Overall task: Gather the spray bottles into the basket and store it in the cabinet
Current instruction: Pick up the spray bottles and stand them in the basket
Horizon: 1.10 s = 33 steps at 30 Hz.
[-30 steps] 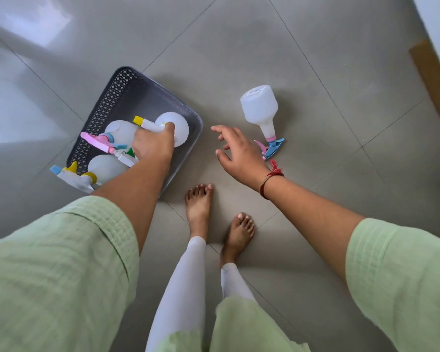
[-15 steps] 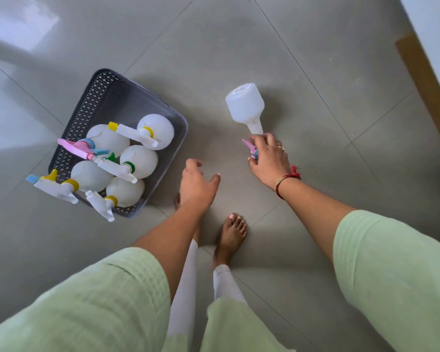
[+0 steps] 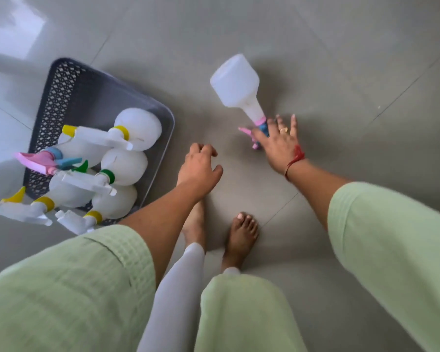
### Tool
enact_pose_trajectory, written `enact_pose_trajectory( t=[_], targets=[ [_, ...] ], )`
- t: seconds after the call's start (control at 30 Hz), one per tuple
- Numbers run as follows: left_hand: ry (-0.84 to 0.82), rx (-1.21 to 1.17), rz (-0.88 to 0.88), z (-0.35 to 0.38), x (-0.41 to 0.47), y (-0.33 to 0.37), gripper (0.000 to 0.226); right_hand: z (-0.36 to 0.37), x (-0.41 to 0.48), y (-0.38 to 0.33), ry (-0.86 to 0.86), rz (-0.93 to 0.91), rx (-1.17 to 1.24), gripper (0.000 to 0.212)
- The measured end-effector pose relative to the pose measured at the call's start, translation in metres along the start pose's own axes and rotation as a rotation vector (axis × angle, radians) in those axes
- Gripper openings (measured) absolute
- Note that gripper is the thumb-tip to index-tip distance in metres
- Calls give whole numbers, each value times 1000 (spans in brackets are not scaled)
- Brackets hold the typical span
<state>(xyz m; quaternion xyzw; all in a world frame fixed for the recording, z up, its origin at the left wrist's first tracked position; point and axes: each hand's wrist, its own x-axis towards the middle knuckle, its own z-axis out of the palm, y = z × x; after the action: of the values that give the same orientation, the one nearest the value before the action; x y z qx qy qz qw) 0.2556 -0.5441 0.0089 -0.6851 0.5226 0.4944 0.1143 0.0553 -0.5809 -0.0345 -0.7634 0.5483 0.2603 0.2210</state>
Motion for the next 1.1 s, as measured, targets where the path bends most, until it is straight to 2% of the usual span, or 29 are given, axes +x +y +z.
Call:
enact_pose_trajectory(
  t=[0.07, 0.2, 0.4, 0.5, 0.63, 0.7, 0.8, 0.9, 1.1],
  targets=[
    [10, 1, -17, 5, -1, -8, 35, 7, 6, -1, 29, 18, 8, 47],
    [1, -5, -11, 11, -2, -20, 33, 7, 18, -8, 7, 78, -1, 58],
    [5, -47, -33, 9, -14, -21, 31, -6, 21, -17, -60, 78, -23, 41],
    [37, -89, -53, 3, -31, -14, 30, -26, 3, -25, 44, 56, -29, 29],
    [27, -121, -23, -18, -58, 6, 30, -66, -16, -41, 108, 15, -12, 43],
    [53, -154, 0, -37, -68, 18, 31, -89, -21, -49, 152, 37, 36, 40],
    [173, -223, 46, -72, -74, 37, 32, -127, -22, -66, 217, 58, 190, 32],
    [355, -257, 78, -112, -84, 43, 31, -166, -23, -92, 297, -12, 339, 30],
    [681, -270, 28, -175, -105, 13, 26, -230, -12, -157, 357, -195, 410, 33]
  ],
)
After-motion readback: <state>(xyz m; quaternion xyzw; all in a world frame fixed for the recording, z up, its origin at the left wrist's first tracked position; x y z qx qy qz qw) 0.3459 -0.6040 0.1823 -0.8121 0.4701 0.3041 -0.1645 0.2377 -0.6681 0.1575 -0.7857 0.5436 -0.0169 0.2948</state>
